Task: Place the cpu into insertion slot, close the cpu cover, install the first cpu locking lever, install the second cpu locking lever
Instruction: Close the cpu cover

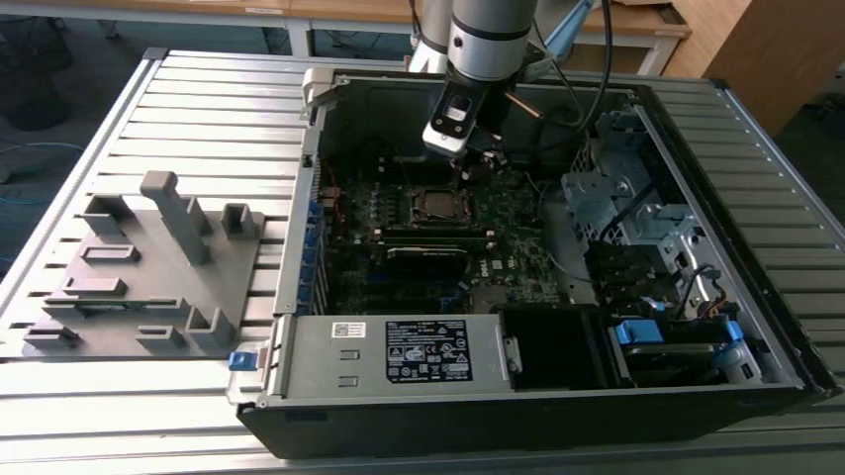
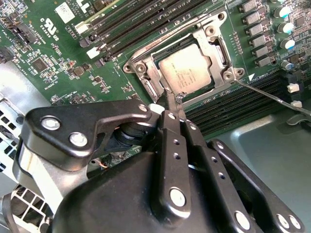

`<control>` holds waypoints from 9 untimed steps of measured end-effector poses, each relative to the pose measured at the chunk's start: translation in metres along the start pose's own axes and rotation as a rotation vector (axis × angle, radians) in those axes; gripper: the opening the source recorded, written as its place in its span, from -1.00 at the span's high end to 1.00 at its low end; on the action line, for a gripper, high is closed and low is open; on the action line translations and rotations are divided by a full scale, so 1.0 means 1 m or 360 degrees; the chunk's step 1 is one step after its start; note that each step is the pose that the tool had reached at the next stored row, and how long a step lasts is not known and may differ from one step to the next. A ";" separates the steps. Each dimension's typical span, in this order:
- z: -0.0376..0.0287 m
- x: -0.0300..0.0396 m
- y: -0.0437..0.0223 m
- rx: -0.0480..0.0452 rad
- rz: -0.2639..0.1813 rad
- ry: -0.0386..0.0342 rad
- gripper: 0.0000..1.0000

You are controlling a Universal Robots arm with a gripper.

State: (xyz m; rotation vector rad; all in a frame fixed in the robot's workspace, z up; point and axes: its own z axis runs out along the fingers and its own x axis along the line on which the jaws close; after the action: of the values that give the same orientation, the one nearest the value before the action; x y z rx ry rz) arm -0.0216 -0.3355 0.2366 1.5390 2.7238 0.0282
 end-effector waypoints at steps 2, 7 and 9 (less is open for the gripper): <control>0.0000 0.0000 0.0000 0.0000 -0.0014 0.0000 0.80; 0.0000 0.0000 0.0000 0.0000 -0.0024 0.0001 0.80; 0.0000 0.0000 0.0000 0.0000 -0.0024 0.0001 0.80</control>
State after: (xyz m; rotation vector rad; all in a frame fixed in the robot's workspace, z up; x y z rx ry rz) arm -0.0216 -0.3355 0.2365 1.5188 2.7352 0.0284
